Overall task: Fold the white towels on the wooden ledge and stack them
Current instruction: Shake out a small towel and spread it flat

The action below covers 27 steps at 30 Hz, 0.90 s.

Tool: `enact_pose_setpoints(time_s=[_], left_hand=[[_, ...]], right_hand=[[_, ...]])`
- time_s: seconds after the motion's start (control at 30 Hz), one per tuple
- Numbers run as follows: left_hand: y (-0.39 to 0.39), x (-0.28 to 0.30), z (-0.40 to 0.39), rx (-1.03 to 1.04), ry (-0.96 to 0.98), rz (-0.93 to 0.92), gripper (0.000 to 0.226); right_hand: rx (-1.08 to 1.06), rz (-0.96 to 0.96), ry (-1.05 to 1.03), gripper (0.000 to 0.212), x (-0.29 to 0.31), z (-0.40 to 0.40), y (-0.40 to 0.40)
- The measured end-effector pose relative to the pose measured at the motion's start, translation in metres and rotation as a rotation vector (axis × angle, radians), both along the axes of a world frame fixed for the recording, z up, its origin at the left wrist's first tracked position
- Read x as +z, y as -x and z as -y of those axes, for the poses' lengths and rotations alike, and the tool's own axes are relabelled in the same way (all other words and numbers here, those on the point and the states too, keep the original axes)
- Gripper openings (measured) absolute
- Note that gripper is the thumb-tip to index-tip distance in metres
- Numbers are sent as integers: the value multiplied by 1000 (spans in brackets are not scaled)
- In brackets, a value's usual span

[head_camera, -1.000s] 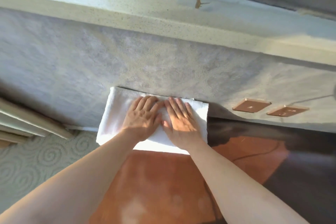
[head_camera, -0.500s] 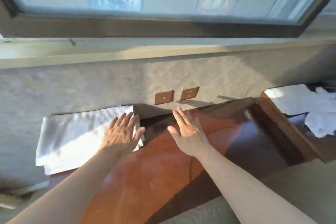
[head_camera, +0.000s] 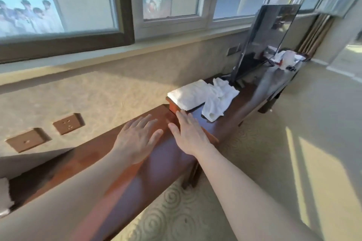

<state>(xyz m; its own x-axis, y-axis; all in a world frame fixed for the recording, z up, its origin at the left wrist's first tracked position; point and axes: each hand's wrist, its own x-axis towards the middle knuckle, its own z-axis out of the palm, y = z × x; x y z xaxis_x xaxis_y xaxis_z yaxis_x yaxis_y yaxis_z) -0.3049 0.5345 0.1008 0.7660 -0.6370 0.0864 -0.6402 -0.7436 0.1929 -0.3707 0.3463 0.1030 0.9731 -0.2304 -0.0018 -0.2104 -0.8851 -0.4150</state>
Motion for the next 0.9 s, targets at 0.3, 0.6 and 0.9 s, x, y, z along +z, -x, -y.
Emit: enact_pose_setpoints(time_s=[0.3,0.6,0.9], left_hand=[[-39,-14,184,-177,-31,6,97],[-95,-81,334,-187,-40,-200,119],[-160,-100,408,-153,-138,-293,80]], right_hand=[[-144,13,25,65,-22,146,-1],[-354,-271,2,64,-71,273,-27],[-325,-258,-22,62,-97,377,-109]])
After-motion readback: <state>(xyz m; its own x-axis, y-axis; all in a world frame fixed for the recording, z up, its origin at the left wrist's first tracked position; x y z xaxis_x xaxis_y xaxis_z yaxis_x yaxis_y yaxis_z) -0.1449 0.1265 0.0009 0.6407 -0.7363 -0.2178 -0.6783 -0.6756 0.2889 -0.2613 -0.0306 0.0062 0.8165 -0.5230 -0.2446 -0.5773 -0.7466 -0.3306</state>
